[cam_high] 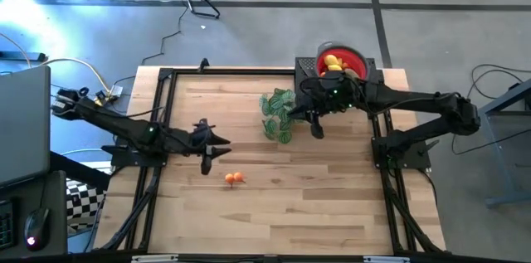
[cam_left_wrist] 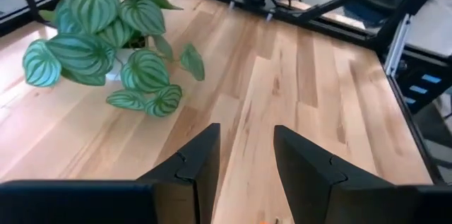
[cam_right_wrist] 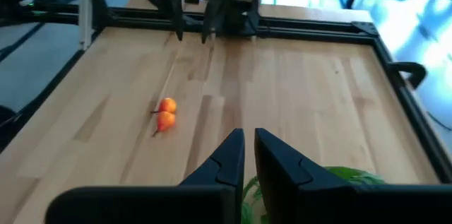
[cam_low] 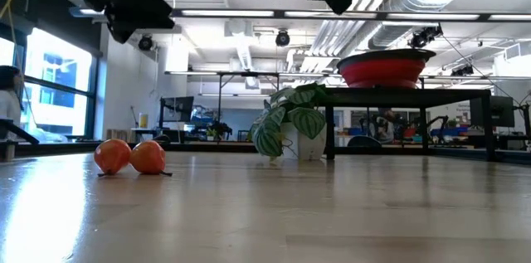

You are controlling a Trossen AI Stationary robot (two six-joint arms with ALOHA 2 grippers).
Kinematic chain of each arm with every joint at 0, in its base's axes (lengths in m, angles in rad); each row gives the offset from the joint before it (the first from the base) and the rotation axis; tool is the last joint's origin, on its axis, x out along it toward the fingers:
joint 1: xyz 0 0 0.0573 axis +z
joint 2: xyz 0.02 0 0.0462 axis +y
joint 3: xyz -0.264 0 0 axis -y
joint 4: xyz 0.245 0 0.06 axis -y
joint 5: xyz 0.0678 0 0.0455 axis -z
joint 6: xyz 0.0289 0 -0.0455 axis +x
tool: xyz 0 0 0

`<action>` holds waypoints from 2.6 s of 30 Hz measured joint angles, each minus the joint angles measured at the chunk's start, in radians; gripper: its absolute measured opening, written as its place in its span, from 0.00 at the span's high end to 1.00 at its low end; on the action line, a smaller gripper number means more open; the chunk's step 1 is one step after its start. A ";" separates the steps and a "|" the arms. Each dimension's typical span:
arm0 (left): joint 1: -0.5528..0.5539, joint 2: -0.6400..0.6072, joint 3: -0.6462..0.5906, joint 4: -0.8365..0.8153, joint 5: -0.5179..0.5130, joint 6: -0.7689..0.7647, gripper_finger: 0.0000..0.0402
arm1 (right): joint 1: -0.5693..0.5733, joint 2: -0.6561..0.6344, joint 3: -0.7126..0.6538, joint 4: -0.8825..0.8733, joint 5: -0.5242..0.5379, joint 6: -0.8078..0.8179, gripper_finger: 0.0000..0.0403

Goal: Pick & Place Fruit
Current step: Put the orange pear into the red colander

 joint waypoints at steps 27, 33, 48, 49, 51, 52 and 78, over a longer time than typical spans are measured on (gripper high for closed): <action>-0.064 0.375 0.369 -0.502 0.178 -0.104 0.67 | -0.033 0.000 -0.173 0.187 -0.078 0.062 0.97; -0.064 0.375 0.369 -0.500 0.193 -0.105 0.67 | -0.033 0.000 -0.173 0.193 -0.078 0.066 0.98; -0.064 0.375 0.368 -0.622 0.167 -0.176 0.47 | -0.033 0.000 -0.173 0.201 -0.078 0.085 0.98; -0.064 0.375 0.368 -0.621 0.166 -0.177 0.44 | -0.033 0.000 -0.173 0.202 -0.078 0.084 0.98; -0.064 0.375 0.368 -0.613 0.166 -0.179 0.37 | -0.033 0.000 -0.173 0.206 -0.078 0.084 0.98; -0.064 0.375 0.368 -0.609 0.166 -0.177 0.34 | -0.033 0.000 -0.173 0.207 -0.078 0.084 0.98; -0.064 0.375 0.094 -0.239 0.202 -0.234 0.26 | -0.033 0.000 -0.173 0.206 -0.070 0.108 0.98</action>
